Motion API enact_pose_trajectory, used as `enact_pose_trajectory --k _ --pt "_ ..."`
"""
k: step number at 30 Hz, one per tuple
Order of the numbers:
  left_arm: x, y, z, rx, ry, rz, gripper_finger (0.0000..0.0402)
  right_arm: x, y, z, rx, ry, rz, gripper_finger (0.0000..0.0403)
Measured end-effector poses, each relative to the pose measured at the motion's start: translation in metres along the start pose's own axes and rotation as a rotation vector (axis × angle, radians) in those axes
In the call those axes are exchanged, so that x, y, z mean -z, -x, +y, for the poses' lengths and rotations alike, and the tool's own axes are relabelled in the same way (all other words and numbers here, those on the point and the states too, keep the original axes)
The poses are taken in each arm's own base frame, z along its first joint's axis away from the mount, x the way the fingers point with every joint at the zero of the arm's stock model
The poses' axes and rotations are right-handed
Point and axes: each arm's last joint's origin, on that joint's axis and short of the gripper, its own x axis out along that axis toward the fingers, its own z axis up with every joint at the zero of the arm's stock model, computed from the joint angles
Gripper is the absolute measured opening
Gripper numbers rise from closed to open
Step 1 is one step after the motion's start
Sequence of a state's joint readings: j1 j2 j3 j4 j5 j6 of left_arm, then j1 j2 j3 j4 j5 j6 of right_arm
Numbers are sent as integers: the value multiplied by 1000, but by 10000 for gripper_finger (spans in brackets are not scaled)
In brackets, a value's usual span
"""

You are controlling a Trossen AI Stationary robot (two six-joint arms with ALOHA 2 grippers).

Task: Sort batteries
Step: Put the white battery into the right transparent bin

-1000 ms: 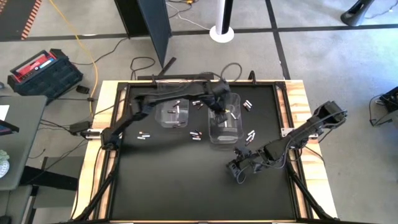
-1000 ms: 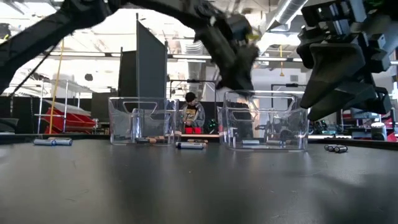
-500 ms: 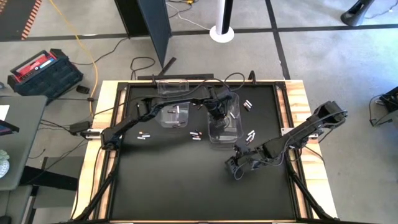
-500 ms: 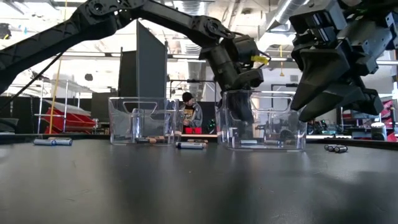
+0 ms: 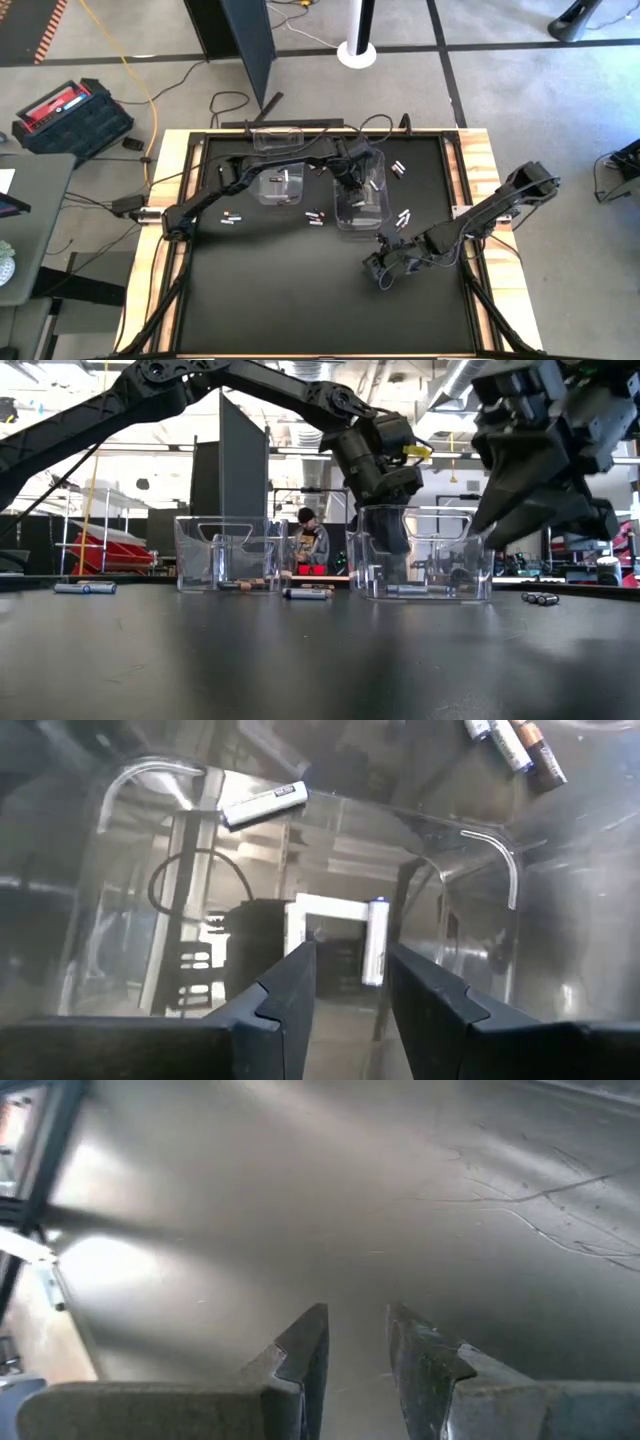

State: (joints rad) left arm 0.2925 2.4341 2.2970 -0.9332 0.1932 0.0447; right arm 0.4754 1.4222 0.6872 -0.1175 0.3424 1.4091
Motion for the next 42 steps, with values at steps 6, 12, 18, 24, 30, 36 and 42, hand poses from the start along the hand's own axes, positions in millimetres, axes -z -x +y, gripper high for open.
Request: enact_pose_trajectory --k 6,12,18,24,30,36,42 --pt "-12 36 -2 -9 29 -67 119 8 30 -5 44 9 48 110" --pt "-16 88 -11 -23 97 -125 119 25 67 -24 171 -32 116 89" --pt "-13 141 -43 -34 119 -192 118 34 98 -47 325 -123 120 81" --pt "14 159 -86 -174 153 -232 118 32 111 -56 380 -116 110 81" --pt "71 161 -122 -113 197 -292 118 26 111 -56 376 -45 116 81" --pt "137 164 -147 -22 283 -280 118 17 104 -56 396 7 103 81" --pt "181 162 -152 -22 281 -186 118 -4 96 -60 465 -17 56 83"
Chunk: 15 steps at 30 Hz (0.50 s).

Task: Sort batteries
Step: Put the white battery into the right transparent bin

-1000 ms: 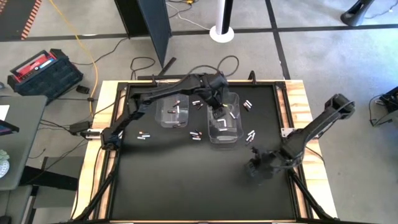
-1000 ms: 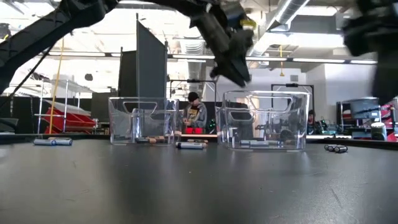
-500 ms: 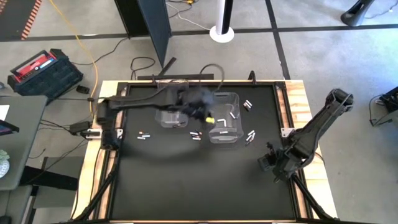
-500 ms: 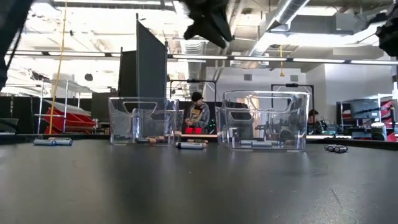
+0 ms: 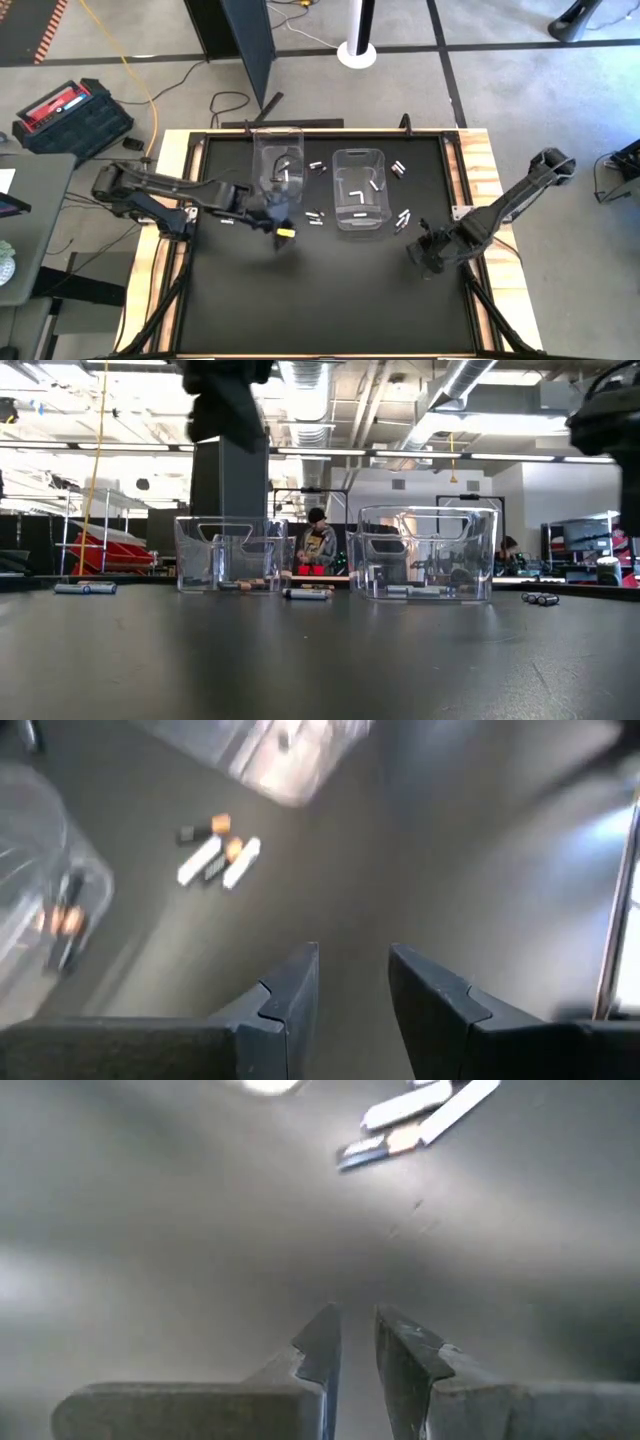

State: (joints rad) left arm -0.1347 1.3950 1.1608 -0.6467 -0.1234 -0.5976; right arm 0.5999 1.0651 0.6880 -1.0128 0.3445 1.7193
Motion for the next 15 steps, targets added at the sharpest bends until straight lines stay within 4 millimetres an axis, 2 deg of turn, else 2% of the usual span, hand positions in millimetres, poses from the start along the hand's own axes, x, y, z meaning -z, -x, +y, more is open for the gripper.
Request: enact_pose_trajectory --k 6,10,15 --pt "20 -1 6 -51 -46 58 118 -27 -9 -1 60 -139 -56 91" --pt "32 3 13 -96 -123 -32 118 -43 -10 0 74 -162 -108 93" --pt "55 19 37 -4 -152 -227 118 -61 -1 4 80 -157 -126 93"
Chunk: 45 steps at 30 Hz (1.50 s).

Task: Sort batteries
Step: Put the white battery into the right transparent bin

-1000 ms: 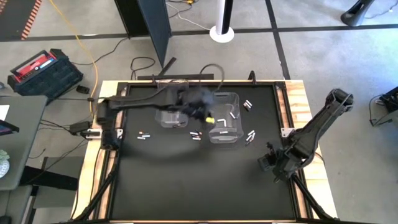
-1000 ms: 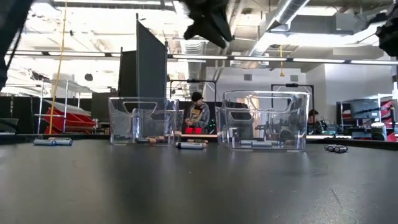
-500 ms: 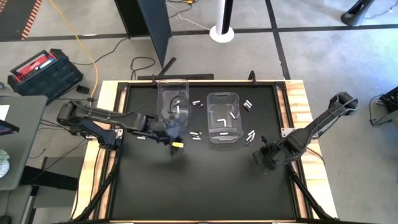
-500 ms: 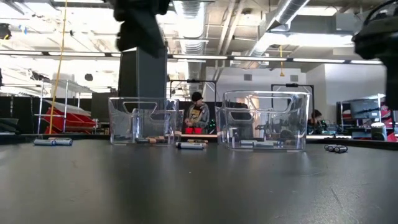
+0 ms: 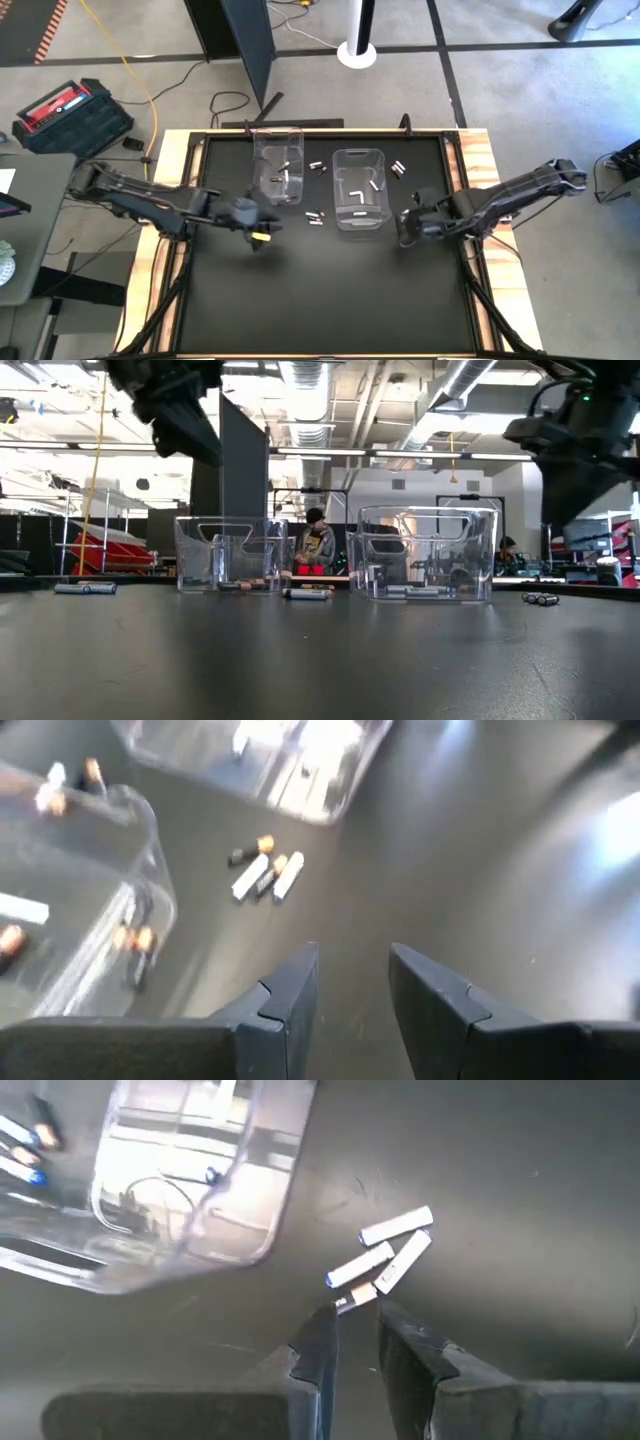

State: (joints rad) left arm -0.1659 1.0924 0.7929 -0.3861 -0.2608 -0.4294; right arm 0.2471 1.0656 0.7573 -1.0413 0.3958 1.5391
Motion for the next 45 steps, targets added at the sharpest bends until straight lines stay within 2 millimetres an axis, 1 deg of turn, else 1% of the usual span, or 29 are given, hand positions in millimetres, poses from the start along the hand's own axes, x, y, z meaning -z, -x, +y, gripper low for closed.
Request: enact_pose_trajectory --k 5,9,14,19,22,24,30,33,36,38,41,45 --pt "24 25 21 125 -27 -190 118 -20 14 -3 95 -49 -13 93" --pt "40 39 32 157 -31 -261 118 -42 30 -7 169 -53 -33 93" --pt "46 49 37 174 -28 -313 118 -77 43 -9 181 -72 -80 93" --pt "48 55 40 170 -53 -320 118 -111 47 -10 130 -66 -124 93" --pt "51 58 42 157 -44 -314 118 -130 43 -14 101 -63 -102 94" --pt "52 60 45 133 -24 -312 118 -142 36 -19 116 -55 -73 99" --pt "52 61 50 80 -1 -320 118 -173 9 -33 202 -10 39 140" --pt "52 61 51 72 6 -322 118 -178 -3 -35 245 40 101 166" --pt "52 61 51 76 41 -321 118 -174 -9 -35 284 94 184 192" --pt "52 61 51 79 56 -320 118 -168 -10 -34 296 116 228 207" --pt "52 61 51 81 71 -319 118 -154 -16 -32 283 92 275 223" --pt "52 61 51 80 61 -319 118 -134 -30 -33 235 21 313 227"
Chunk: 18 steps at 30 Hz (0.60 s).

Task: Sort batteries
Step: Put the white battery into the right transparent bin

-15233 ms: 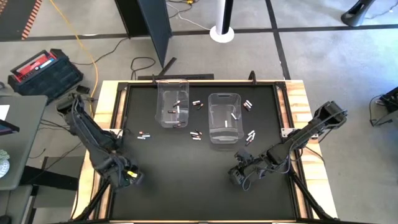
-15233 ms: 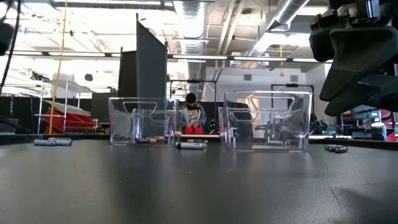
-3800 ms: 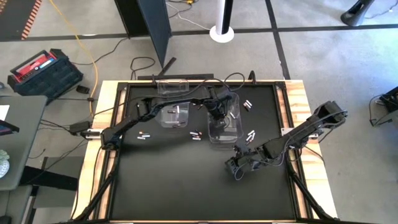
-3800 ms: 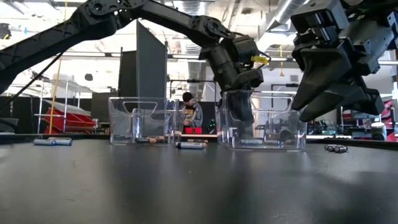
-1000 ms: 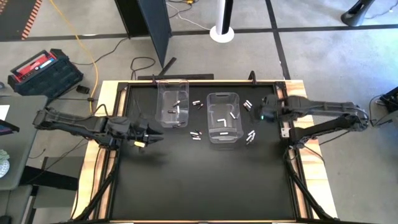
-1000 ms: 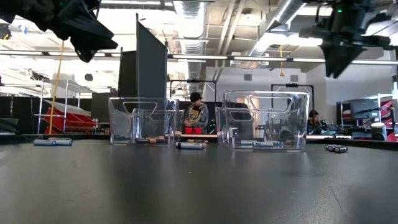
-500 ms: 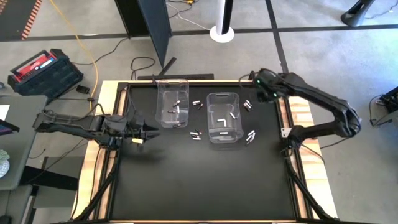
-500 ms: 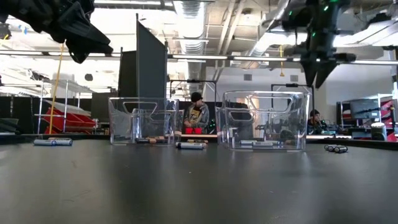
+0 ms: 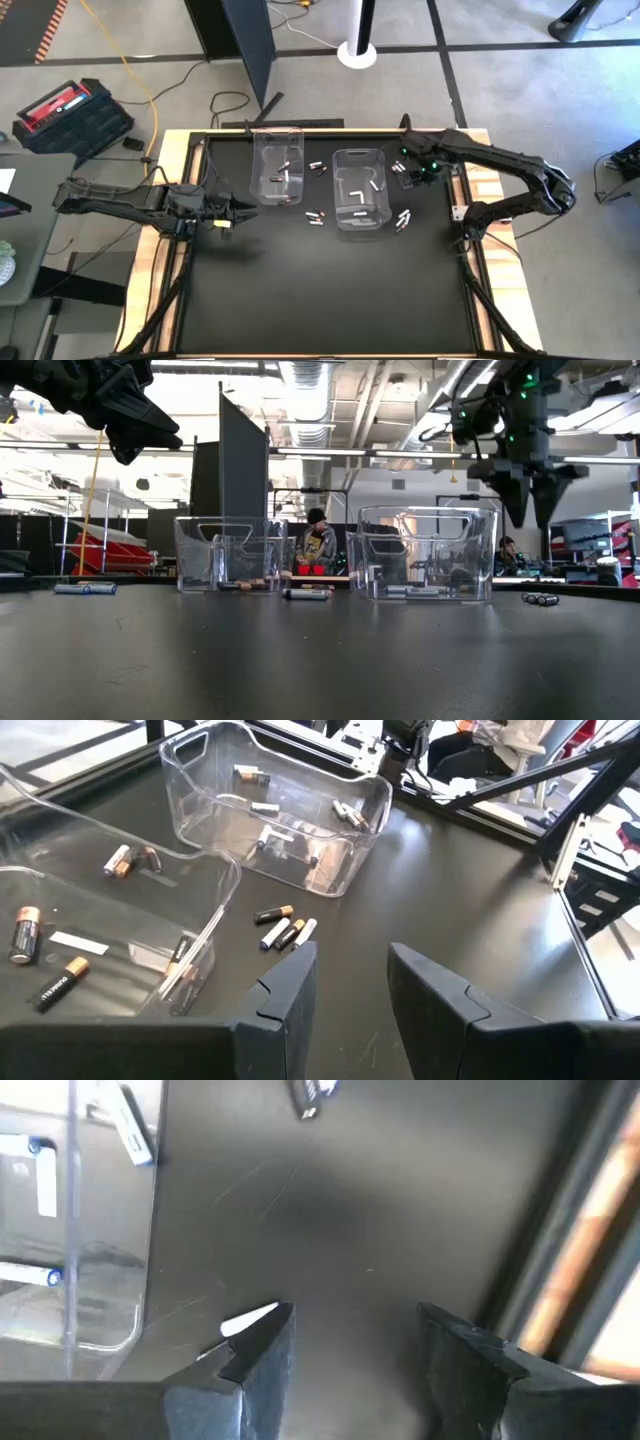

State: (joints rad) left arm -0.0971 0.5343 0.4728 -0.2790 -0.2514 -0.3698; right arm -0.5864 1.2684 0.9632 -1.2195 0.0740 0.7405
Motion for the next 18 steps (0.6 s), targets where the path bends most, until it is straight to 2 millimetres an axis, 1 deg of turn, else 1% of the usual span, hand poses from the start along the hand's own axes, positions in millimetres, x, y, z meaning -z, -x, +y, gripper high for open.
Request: enact_pose_trajectory --k 4,8,14,18 --pt "0 0 0 0 -29 0 118 16 -16 1 -16 -82 26 219" --pt "0 0 0 -4 -70 -1 118 33 -26 5 -38 -131 52 210" --pt "0 0 1 -26 -130 -8 118 54 -41 18 -115 -179 65 205" --pt "0 0 1 -47 -149 -14 118 64 -52 25 -159 -225 54 203"
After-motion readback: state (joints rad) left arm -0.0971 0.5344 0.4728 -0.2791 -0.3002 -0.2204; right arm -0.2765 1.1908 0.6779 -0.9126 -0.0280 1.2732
